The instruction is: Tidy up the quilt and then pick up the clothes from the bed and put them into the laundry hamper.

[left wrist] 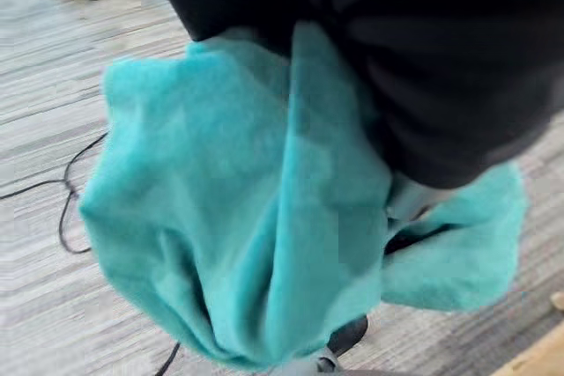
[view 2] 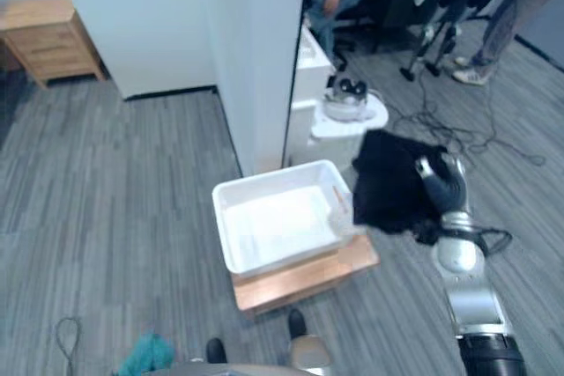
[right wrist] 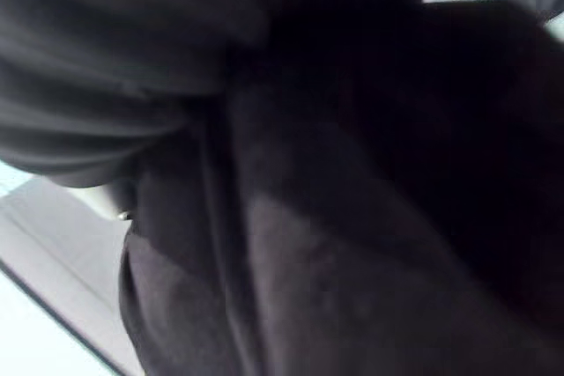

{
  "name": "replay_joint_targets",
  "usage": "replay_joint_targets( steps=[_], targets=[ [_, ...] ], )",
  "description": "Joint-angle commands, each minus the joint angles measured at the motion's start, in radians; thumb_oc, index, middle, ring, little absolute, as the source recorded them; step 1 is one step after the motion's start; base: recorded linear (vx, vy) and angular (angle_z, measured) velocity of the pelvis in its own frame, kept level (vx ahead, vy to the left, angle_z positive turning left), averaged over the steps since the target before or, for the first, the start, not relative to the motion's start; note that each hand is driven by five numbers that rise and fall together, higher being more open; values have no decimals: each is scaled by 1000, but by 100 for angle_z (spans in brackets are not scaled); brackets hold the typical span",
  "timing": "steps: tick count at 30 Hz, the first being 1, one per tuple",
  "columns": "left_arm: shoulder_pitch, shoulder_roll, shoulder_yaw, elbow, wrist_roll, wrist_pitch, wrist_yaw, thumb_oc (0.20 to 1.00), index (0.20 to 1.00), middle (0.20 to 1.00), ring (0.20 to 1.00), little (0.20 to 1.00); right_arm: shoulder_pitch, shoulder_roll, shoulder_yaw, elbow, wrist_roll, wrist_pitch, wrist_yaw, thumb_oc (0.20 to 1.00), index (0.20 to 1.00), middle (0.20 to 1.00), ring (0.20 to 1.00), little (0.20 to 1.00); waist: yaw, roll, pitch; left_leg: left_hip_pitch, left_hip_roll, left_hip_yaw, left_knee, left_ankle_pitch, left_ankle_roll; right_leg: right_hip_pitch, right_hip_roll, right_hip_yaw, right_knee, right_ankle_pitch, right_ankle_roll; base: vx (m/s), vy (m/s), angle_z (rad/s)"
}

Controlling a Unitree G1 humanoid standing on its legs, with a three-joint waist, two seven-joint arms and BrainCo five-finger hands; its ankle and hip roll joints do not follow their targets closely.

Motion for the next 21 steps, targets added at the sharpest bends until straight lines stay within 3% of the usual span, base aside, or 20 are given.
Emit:
replay_joint_targets(
  steps=[1, 3, 7, 11, 12, 13, 18, 21],
  targets=[
    [-96, 39, -3, -27, -82, -48, 48, 200, 200, 200, 200, 200, -104, -46, 7, -34, 7, -63, 14, 200, 200, 200, 200, 200, 32, -14, -2, 68, 24, 16, 3, -113, -30, 26, -35, -21, 98, -160, 36, 34, -102, 15],
    [-100, 38, -17, -72, -93, -65, 59, 200, 200, 200, 200, 200, -151, -47, 66, -23, 5, -60, 23, 200, 200, 200, 200, 200, 48, -11, -3, 66, 27, 9, 3, -111, -35, 42, -43, -37, 73, -155, 35, 28, -82, 16],
    [-124, 75, -100, -343, -99, -133, 92, 200, 200, 200, 200, 200, -267, -19, 224, 161, -9, -13, 6, 200, 200, 200, 200, 200, 80, 5, 15, 46, 33, -11, 3, -96, -47, 43, -48, -71, 49, -141, 32, -11, -105, 15],
    [-138, 130, -149, -552, -96, -176, 81, 200, 200, 200, 200, 200, -338, 31, 270, 358, 29, 7, -43, 200, 200, 200, 200, 200, 97, 28, 39, 11, 32, -31, 3, -84, -50, 28, -51, -86, 40, -137, 30, -61, -70, 19],
    [-146, 161, -155, -655, -99, -202, 77, 200, 200, 200, 200, 200, -379, 53, 282, 470, 29, 24, -68, 511, 511, 511, 511, 511, 107, 49, 49, -1, 29, -40, 3, -78, -52, 26, -51, -95, 33, -137, 29, -41, -73, 24],
    [-156, 180, -159, -701, -93, -217, 81, 200, 200, 200, 200, 200, -403, 62, 304, 537, 2, 34, -78, 1000, 1000, 1000, 1000, 1000, 112, 60, 52, -4, 28, -44, 3, -77, -54, 28, -52, -99, 27, -137, 28, -26, -63, 12],
    [-178, 285, -200, -879, -21, -254, 35, 200, 200, 200, 200, 200, -486, 88, 361, 784, -54, 65, -63, 1000, 1000, 1000, 1000, 1000, 113, 108, 43, -6, 28, -51, 3, -70, -63, 40, -53, -111, 10, -138, 28, 1, -24, 10],
    [-178, 308, -210, -959, -21, -270, 6, 200, 200, 200, 200, 200, -479, 90, 366, 819, -84, 69, -66, 1000, 1000, 1000, 1000, 1000, 102, 115, 39, 3, 32, -49, 3, -71, -65, 53, -51, -114, 6, -140, 26, 32, -12, 5]
  ],
)
